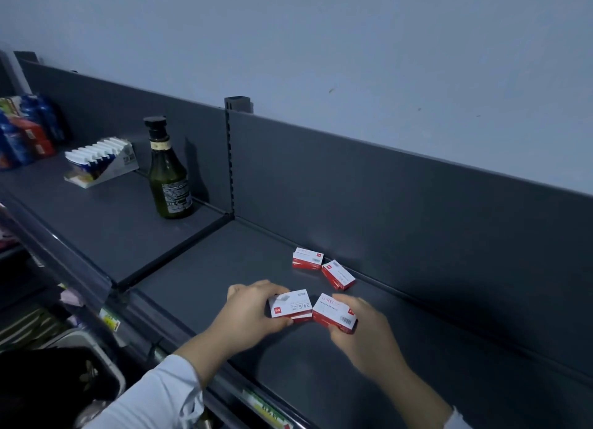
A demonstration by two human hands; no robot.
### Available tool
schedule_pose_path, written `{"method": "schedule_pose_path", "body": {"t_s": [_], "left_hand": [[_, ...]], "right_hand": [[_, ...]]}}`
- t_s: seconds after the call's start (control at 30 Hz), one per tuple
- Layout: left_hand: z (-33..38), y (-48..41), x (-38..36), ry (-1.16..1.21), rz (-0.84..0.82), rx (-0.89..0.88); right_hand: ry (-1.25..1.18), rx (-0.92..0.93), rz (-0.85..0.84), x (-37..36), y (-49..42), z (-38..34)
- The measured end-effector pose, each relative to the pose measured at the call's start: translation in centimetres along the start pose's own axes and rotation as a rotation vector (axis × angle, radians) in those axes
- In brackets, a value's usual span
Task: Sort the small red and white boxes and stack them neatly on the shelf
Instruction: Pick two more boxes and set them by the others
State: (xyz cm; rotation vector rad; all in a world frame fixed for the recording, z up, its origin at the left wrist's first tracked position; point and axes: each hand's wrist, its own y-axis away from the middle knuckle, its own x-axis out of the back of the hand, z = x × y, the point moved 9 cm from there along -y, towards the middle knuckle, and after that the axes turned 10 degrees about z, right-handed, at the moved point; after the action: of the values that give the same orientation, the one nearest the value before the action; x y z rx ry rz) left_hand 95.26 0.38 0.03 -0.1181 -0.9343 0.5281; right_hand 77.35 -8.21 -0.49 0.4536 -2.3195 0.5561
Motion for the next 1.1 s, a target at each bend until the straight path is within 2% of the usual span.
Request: {"method": "schedule_pose_path", "body": {"t_s": [0.37, 0.57, 0.77, 1.1], "left_hand": [[-3.8, -3.0, -4.7, -0.055, -0.202, -0.098], [-6.2, -5.1, -5.5, -0.011, -0.178, -0.106], [-6.7, -7.4, -6.5, -0.066, -0.174, -0.161], [-7.7, -9.8, -7.0, 0.031, -0.188, -0.130]], "right_hand": [[-0.044, -0.220, 0.054, -4.1, 0.1, 3.0], [-0.009, -0.339, 0.110, -5.0, -0.2, 2.9], [0.108, -0.365, 0.206, -5.8, -0.2, 2.8], [0.160, -0.452, 0.328, -6.4, -2.6, 2.7]]}}
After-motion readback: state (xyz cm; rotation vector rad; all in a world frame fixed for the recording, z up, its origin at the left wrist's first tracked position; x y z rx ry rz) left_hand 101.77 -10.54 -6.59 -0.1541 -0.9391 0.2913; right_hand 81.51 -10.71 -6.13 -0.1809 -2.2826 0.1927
